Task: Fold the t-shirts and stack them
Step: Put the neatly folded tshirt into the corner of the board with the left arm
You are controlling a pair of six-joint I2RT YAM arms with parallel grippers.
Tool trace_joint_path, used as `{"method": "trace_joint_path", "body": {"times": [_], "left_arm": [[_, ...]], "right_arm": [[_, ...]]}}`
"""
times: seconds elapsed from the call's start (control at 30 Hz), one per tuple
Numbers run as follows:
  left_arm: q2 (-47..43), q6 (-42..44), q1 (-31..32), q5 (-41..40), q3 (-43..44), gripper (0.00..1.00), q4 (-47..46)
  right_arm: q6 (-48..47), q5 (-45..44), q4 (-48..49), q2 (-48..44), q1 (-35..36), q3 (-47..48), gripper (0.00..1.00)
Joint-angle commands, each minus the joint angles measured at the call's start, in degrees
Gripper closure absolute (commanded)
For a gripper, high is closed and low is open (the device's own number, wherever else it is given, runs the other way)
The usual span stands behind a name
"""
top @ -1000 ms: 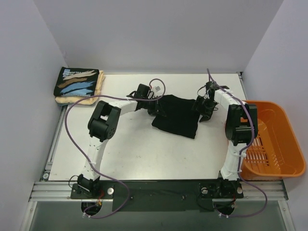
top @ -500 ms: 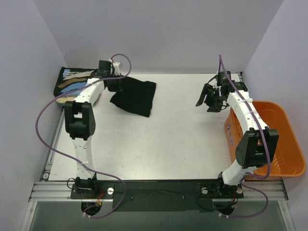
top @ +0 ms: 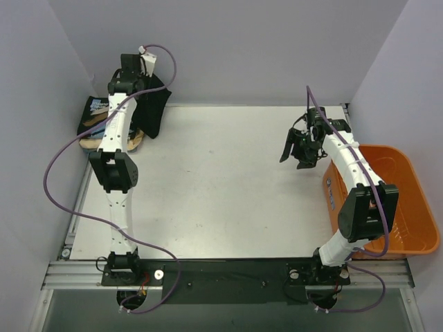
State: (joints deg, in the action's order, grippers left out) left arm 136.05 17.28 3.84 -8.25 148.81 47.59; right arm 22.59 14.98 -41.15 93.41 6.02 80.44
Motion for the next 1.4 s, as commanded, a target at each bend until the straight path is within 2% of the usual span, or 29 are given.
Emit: {"method": "trace_joint_path", "body": {"times": [0.0,0.1,0.23,0.37,0.5,0.63,0.8,1.03,1.3,1.33,1.37], "left_arm": [[-1.92,7.14,-2.78,-8.18,-2.98,1.00,-2.23],[-2.37,9.26,-3.57,-9.24,-2.83,1.00,-3.56],[0.44,10.93,-8.13,-9.33,3.93,1.00,-0.58],[-2.70,10.85,-11.04,-7.66,2.28,1.00,-2.06],[-6.40,13.65,-11.75,-5.99,-3.79,1.00,-6.54],[-2.55,14.18,-12.98,-4.93,-1.42,1.00,-4.79],[3.34,15.24,-14.64,-9.06,2.00,1.00,-5.49],[3.26,15.24,-17.28,-11.87,0.87,1.00,-11.73],[6.59,17.26,-18.07,-13.81,0.60,1.00,-11.56],[6.86,17.70,-17.99,-13.11,0.43,0.98,-11.38],[7.12,17.79,-17.99,-13.02,0.16,0.75,-11.56]], "right_arm": [[-0.97,-1.80,-2.89,-2.35,0.22,-0.29,0.39],[-1.14,-2.24,-3.33,-2.44,0.22,-0.20,0.39],[-1.32,-2.50,-3.85,-2.53,0.31,0.41,0.39],[-1.41,-2.77,-4.20,-2.61,0.66,0.41,0.39],[-1.41,-3.03,-4.64,-2.18,0.83,0.85,0.39],[-1.76,-3.29,-5.35,-2.00,0.83,1.82,0.39],[-2.02,-3.56,-6.14,-2.17,0.92,2.52,0.39],[-2.29,-3.65,-6.93,-1.82,0.92,2.79,0.39],[-2.37,-2.94,-7.37,-0.86,1.36,4.19,0.39],[-2.46,-2.85,-7.37,-0.68,1.36,4.28,0.39],[-2.55,-2.77,-7.46,-0.59,1.45,4.46,0.39]]}}
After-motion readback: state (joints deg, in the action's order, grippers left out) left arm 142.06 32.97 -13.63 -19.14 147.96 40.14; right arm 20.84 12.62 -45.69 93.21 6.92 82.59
